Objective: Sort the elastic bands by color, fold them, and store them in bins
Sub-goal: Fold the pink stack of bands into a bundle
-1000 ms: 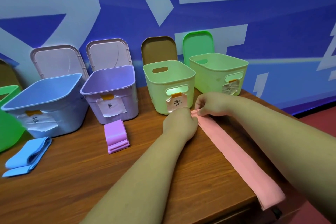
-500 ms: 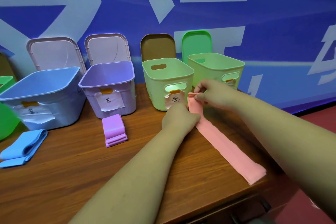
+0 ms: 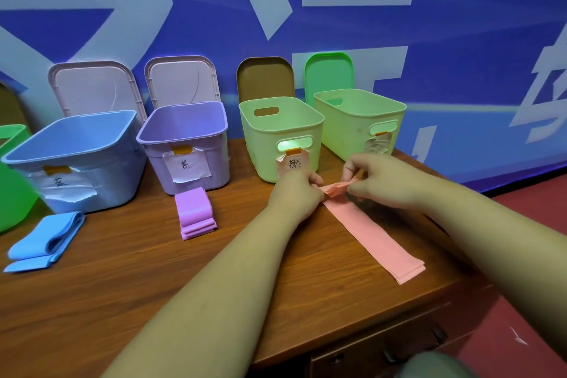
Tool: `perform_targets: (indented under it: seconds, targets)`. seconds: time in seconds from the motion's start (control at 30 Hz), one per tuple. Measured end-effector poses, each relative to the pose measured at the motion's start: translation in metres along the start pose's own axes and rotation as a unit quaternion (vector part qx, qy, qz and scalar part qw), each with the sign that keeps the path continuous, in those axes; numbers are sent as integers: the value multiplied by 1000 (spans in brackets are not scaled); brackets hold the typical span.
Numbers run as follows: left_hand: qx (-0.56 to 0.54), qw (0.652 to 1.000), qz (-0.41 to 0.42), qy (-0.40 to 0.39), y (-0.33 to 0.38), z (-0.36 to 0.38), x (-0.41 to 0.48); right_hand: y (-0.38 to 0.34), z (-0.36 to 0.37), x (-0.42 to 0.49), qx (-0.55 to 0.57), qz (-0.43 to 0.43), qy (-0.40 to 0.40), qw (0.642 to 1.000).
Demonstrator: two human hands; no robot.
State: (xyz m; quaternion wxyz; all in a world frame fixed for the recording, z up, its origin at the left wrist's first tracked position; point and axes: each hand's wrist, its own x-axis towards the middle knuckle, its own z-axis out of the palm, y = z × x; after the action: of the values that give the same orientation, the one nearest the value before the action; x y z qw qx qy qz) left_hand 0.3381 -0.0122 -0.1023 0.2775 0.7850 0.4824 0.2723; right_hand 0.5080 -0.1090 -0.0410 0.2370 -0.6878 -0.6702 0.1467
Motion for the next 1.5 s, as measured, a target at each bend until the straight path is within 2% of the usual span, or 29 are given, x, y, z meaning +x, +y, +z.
perform_targets:
  seconds: [0.23,0.7,0.77,0.9,0.97,1.13,1.3,1.5]
  targets:
    - [-29,999,-1,-18,0,-2,-6,13,10,-20,-12,10,2,1000]
    - [-16,999,11,-25,0,-3,-11,8,12,-33,-93,-24,-102,990]
    - [-19,999,9,-26,1,-4,-12,7,11,-32,-85,-17,-83,993]
    - [-30,999,2,-27,2,-5,-12,4,10,-20,-52,20,4,998]
    - [-30,999,0,-33,2,-5,-12,4,12,-10,-53,32,10,998]
    - [-37,998,-7,-55,-1,-7,-10,4,14,18,-46,36,-34,998]
    - [-46,997,-12,-61,-5,-7,-7,-2,9,40,-85,64,-154,982]
    - [-53,997,-19,-42,-5,-5,-5,-9,8,52,-135,63,-191,970]
